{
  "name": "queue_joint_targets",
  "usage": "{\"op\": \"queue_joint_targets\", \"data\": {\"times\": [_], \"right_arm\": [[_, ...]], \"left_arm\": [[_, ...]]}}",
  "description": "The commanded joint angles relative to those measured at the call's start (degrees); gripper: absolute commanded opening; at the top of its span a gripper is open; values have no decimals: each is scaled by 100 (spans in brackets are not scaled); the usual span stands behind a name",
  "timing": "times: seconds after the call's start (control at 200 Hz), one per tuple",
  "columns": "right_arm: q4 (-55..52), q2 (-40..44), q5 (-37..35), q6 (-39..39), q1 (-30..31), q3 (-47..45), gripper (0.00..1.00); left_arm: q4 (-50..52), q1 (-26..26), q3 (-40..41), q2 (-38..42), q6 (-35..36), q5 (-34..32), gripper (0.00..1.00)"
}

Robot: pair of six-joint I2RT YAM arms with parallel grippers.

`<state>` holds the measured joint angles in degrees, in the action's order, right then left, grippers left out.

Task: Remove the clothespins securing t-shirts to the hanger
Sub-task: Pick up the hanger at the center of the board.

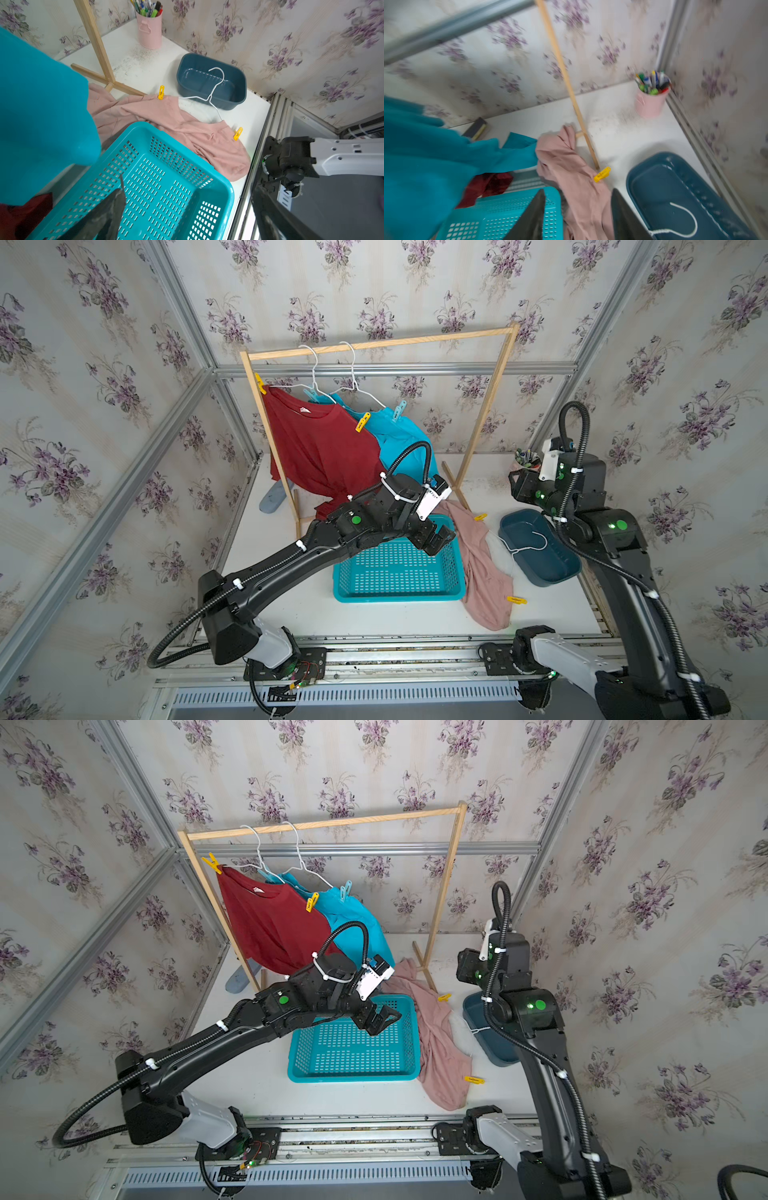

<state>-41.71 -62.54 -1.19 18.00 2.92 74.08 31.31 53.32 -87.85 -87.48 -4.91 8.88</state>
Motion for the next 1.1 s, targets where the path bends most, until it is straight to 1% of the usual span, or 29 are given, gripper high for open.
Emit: {"op": "queue_joint_targets", "data": {"times": [0.0,0.04,0.15,0.175,0.27,0.355,0.43,0.47,0.565,0.599,0.624,0.714,0.769,0.869,0.974,1.029,1.094], "right_arm": [[321,36,1571,544,-895,-1135,51],[474,98,1733,653,-1001,-1531,51],[577,329,1496,847,-1004,-2242,53],[567,385,1484,879,-1004,-2373,54],[544,603,1511,1024,-1012,-2881,58],[582,700,1424,1096,-1021,-3242,62],[740,771,1333,1141,-1118,-3378,64],[865,785,1395,1143,-1255,-3385,60],[1093,701,1820,1085,-1800,-3244,43],[1157,627,1977,1058,-2030,-3147,42],[1186,570,2047,1055,-2190,-3081,43],[1263,364,2269,1051,-2705,-2970,57],[1379,266,2269,1034,-2898,-2983,62],[1651,-11,2248,1013,-2990,-2940,65],[1786,-436,2279,1123,-3025,-2887,66],[1839,-521,2268,1175,-3034,-2916,66],[1877,-524,2069,1191,-3034,-2977,67]], "left_arm": [[37,8,-65,-188,323,96,98],[33,11,-61,-262,341,96,98],[33,10,-116,-515,424,96,99],[30,9,-139,-572,446,262,99],[33,12,-268,-794,522,431,99],[13,12,-403,-1007,560,595,99],[-34,9,-486,-1166,573,763,99],[-61,7,-504,-1231,575,850,99],[-111,12,-531,-1314,572,1022,99],[-147,7,-506,-1313,581,1082,99],[-175,12,-477,-1305,579,1115,99],[-243,11,-373,-1298,594,1240,99],[-261,11,-294,-1276,590,1249,99],[-335,11,-182,-1240,576,1277,99],[-378,12,-153,-1245,575,1279,99],[-389,12,-172,-1270,565,1281,99],[-430,12,-185,-1280,561,1262,99]]}}
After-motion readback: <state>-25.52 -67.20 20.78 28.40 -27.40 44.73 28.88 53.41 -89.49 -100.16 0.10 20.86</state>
